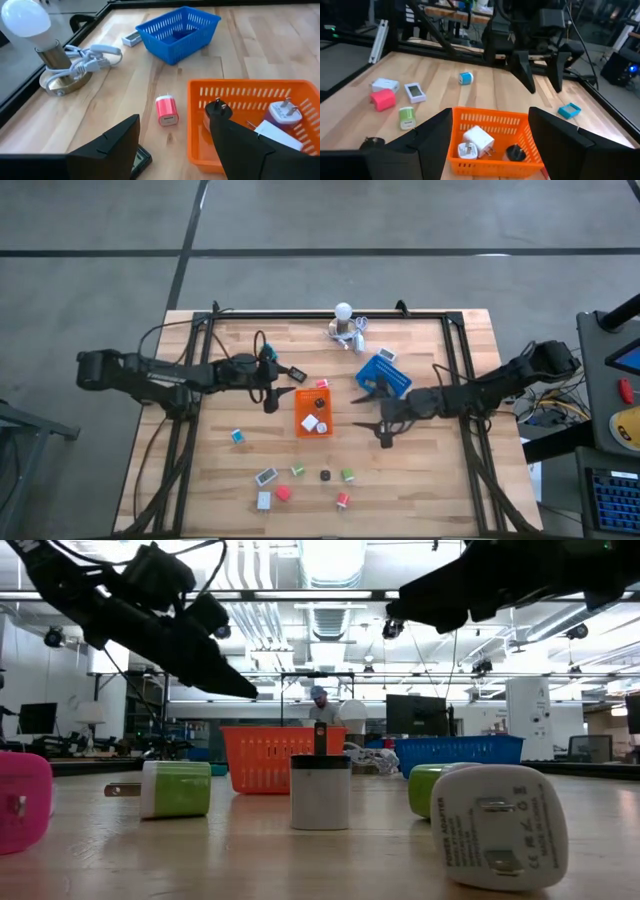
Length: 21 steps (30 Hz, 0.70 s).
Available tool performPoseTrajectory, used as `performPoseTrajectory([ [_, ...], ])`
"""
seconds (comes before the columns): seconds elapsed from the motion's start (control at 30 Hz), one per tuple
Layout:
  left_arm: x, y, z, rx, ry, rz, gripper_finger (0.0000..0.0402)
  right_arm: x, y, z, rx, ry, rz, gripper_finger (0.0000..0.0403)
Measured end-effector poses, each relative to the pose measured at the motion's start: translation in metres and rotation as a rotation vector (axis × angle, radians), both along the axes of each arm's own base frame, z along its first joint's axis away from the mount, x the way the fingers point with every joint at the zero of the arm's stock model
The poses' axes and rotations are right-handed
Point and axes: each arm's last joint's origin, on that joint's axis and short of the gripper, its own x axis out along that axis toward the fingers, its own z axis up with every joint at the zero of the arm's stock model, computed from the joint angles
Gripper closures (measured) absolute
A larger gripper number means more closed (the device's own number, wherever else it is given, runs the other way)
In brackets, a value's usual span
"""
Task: Pick & Place Office items
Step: Put the black digital timer into the blue bin
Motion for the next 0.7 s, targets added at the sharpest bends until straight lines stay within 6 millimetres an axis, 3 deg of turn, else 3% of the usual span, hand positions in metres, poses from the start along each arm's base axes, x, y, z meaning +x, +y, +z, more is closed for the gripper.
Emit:
performPoseTrajectory([
  [0.3,0.004,0.001,0.006,0.025,0.032,-0.016,0.0154,-0.003,0.0,-0.005,-0.013,0.014,0.013,0.0152],
  [0.57,0.008,0.004,0.026,0.01,0.34,0.034,0.0154,-0.005,0.0,-0.009,-0.025,0.028,0.042,0.0156],
  [0.7,0.01,0.005,0.039,0.027,0.397,0.03,0.0154,-0.006,0.001,-0.011,-0.025,0.033,0.05,0.0156],
])
